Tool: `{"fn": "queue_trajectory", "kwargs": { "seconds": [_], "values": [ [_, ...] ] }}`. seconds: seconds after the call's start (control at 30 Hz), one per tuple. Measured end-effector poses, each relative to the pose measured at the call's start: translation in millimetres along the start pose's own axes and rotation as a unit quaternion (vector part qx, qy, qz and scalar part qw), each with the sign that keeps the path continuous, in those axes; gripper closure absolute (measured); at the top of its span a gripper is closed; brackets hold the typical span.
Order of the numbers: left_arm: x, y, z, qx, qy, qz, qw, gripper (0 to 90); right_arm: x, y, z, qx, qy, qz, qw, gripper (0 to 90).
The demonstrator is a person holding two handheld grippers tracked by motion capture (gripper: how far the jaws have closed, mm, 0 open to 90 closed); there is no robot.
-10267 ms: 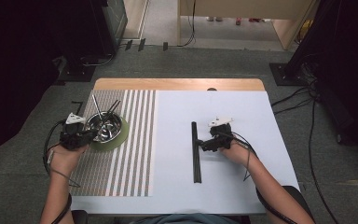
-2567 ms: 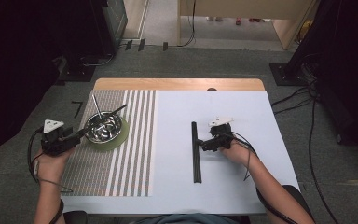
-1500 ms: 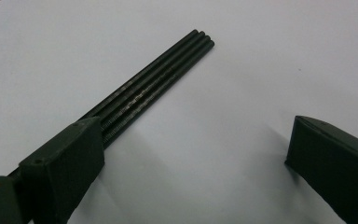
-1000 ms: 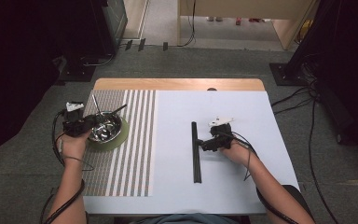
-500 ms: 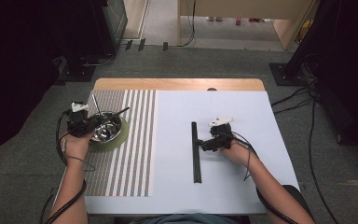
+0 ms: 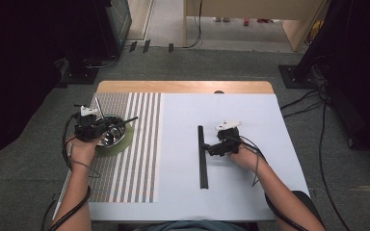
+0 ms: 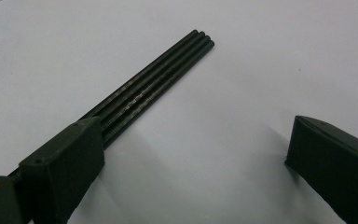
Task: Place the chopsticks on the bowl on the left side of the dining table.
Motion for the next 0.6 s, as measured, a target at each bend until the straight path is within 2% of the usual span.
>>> {"fn": "queue_trajectory", "kwargs": {
  "seconds": [0.6],
  "values": [
    [-10.8, 3.0, 1.4, 0.019, 0.02, -0.03, 0.9992, 81.8, 0.1, 0.0, 0.1, 0.001, 0.001, 0.001, 1.0, 3.6]
  ]
}}
Point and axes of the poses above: each handheld gripper's, and its own axes: z roughly backward along the jaws, y roughly out of its underside, x roughly to its left, the point moved 1 cm from there along -z, roughly forward along the jaws, and after that the axes turned 12 degrees about x, right-handed, at the moved point
